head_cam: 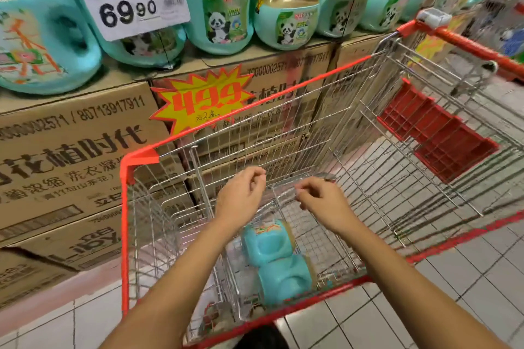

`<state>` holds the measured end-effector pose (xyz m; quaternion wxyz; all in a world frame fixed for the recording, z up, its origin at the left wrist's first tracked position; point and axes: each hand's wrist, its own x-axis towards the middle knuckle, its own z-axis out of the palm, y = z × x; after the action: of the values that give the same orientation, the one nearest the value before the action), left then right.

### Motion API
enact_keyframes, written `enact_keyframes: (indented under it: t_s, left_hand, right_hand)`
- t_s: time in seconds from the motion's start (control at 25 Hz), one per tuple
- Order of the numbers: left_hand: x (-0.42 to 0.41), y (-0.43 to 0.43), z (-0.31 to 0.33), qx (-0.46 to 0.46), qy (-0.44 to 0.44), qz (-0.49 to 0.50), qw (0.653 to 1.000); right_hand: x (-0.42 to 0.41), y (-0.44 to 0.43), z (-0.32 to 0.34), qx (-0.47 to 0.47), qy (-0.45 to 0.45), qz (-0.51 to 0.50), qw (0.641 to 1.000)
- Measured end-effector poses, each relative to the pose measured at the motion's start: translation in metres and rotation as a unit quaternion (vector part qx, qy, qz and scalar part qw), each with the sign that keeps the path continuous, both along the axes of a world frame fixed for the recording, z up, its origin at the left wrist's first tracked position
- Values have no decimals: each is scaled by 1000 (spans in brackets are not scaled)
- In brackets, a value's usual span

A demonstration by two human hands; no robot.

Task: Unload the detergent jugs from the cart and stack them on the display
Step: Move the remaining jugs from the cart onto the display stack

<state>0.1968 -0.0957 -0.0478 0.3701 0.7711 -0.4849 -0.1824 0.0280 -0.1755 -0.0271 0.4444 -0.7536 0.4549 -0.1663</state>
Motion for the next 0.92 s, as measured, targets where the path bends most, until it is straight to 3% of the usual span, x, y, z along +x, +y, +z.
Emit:
enact_keyframes:
  t_s: [0.12, 0.32, 0.4, 0.52, 0.6, 0.68, 0.84, 0.92]
  left_hand:
    - [18, -54, -54, 117, 1, -10, 993]
    - [44, -81, -149, 307, 10, -31, 951]
    - [47, -92, -183, 335, 8, -14, 942]
    - [43, -108, -234, 353, 75, 61, 931]
    - [37, -114, -262, 344, 188, 124, 912]
    - [33, -120, -292, 340, 222, 140, 903]
    - [38, -126, -338, 430, 125, 86, 890]
    - [41, -120, -357, 446, 120, 68, 884]
  right_hand:
    - [22, -47, -42, 53, 58, -4, 997]
    - [31, -86, -132, 150, 157, 8, 976]
    - [30, -93, -173, 185, 201, 31, 961]
    - [29, -100, -227, 244, 266, 34, 932]
    - [29, -100, -255, 341, 251, 3, 906]
    - [28, -93, -286, 407, 216, -32, 887]
    - [24, -78, -326, 347, 305, -25, 886]
    - [24, -69, -338, 335, 344, -18, 877]
